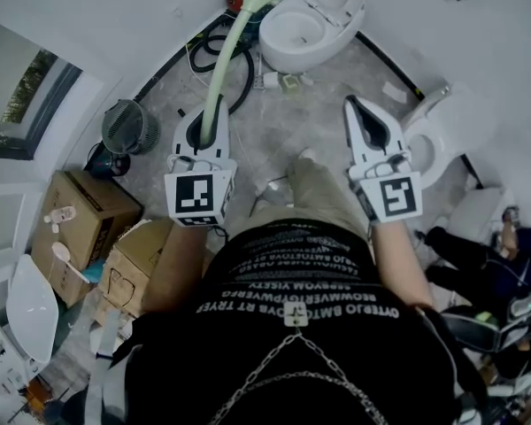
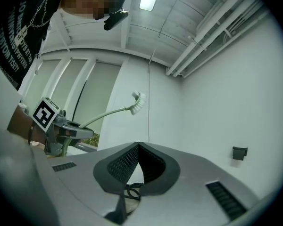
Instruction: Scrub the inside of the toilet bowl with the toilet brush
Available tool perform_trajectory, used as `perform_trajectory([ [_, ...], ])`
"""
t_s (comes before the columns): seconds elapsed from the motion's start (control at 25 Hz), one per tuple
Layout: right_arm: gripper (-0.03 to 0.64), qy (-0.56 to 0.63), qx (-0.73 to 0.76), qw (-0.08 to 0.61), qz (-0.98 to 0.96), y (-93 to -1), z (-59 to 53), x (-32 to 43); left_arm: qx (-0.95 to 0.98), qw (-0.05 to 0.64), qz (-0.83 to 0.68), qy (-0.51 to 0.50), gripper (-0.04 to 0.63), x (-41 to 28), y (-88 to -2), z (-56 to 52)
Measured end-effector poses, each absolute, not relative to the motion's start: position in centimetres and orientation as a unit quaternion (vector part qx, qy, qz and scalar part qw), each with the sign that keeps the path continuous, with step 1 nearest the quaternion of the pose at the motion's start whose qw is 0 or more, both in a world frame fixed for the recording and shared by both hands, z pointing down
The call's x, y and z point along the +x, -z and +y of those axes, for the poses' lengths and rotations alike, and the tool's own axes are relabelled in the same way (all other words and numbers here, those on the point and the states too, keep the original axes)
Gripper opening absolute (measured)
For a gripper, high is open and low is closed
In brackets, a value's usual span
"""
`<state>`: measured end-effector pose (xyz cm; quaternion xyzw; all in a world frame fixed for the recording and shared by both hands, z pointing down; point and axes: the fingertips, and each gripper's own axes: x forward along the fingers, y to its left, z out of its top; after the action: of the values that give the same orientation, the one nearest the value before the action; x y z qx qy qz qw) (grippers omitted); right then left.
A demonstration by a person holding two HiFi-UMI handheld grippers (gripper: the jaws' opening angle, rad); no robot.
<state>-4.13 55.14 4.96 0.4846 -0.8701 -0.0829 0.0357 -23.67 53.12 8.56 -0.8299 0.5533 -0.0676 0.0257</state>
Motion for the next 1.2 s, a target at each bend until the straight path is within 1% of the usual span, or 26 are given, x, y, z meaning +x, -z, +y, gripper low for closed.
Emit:
perform_trajectory([
  [0.4, 0.003, 0.067, 0.477, 0.031, -0.876, -5.7, 48.4, -1.9, -0.825, 0.028, 0.559, 0.079, 0.002, -21.5, -8.4, 46.9],
  [0.64, 0.003, 0.053, 0.479, 0.033, -0.876, -7.2, 45.3, -0.5, -0.827, 0.006, 0.555, 0.092, 0.002, -20.3, -10.6, 44.2],
  [0.88, 0.003, 0.040, 0.485, 0.034, -0.873, -7.8, 42.0, 1.3, -0.825, -0.003, 0.558, 0.089, 0.002, -18.6, -10.9, 40.1],
  [1.2, 0.003, 0.040, 0.486, 0.038, -0.872, -7.7, 36.6, 3.1, -0.827, 0.001, 0.555, 0.088, 0.002, -16.3, -10.8, 34.8],
])
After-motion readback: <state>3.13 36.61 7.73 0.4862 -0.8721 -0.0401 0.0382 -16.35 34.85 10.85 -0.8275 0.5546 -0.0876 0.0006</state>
